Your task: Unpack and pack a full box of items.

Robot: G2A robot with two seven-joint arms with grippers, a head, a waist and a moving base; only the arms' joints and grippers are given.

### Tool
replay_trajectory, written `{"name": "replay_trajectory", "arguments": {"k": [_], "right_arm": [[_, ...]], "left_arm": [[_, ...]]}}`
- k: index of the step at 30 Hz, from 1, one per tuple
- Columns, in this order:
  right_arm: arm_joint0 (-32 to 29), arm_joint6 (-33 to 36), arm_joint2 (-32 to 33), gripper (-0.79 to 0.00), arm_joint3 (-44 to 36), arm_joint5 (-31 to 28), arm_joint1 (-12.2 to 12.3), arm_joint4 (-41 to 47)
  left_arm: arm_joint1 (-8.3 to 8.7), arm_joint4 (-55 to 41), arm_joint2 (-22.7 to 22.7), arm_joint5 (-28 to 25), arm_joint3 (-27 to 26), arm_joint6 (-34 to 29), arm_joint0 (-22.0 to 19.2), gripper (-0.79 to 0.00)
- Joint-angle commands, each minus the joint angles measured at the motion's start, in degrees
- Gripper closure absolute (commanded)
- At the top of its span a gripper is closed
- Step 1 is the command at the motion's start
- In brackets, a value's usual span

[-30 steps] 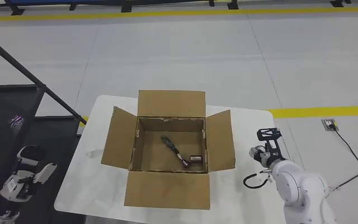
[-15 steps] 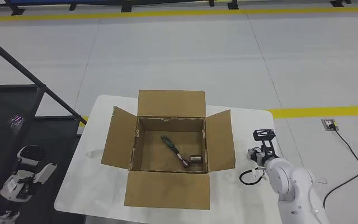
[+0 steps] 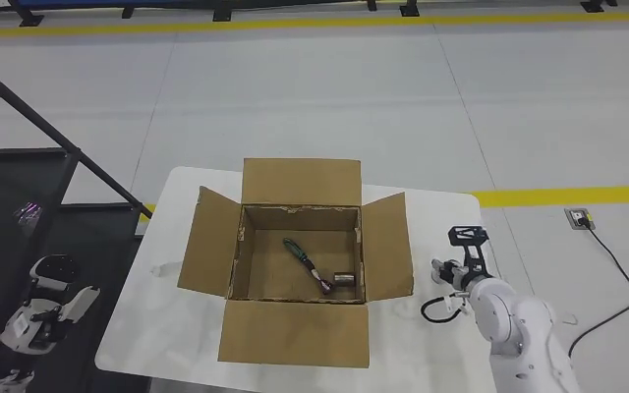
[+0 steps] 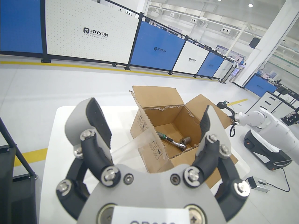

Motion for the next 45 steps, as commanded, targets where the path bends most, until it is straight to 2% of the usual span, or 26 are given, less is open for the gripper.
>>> {"name": "replay_trajectory", "arguments": {"k": [1,6,8,11,15,21,26,30,35,45], "right_arm": [[-0.8,0.0,0.6,-0.785,-4.3,0.3,0.1,0.0],[-1.8,2.3,0.1,-0.785,-16.3,-0.7,0.4,-1.2],[-0.8,4.2,-2.4,-0.785,-21.7,-2.4,0.4,-1.3],[1.9,7.5,-7.8,-0.785,-26.0,-4.2,0.2,-2.0],[8.1,11.1,-17.4,-0.785,-26.7,-6.3,-0.4,-0.7],[22.0,14.8,-33.3,-0.785,-15.8,-5.9,-2.9,4.5],[34.6,14.8,-46.8,-0.785,2.0,-2.4,-7.1,8.5],[40.8,13.3,-53.6,-0.785,16.0,1.0,-10.6,11.6],[43.2,7.0,-56.2,-0.785,27.9,2.9,-13.6,16.2],[43.2,6.6,-56.3,-0.785,28.5,2.9,-13.7,16.6]], "left_arm": [[0.0,0.0,0.0,0.0,0.0,0.0,0.0,-0.785],[0.0,0.0,0.0,0.0,0.0,0.0,0.0,-0.785],[0.0,0.0,0.0,0.0,0.0,0.0,0.0,-0.785],[-0.02,0.3,0.1,0.7,-0.1,0.2,0.0,-0.785],[-0.13,3.6,0.4,2.2,0.6,1.9,0.2,-0.785],[-0.36,9.5,1.5,2.9,1.2,4.9,0.5,-0.785],[-0.63,12.4,2.8,3.1,0.8,7.2,1.4,-0.785],[-0.63,12.4,2.8,3.1,0.8,7.2,1.4,-0.785],[-0.63,12.4,2.8,3.1,0.8,7.2,1.4,-0.785],[-0.63,12.4,2.8,3.1,0.8,7.2,1.4,-0.785]]}}
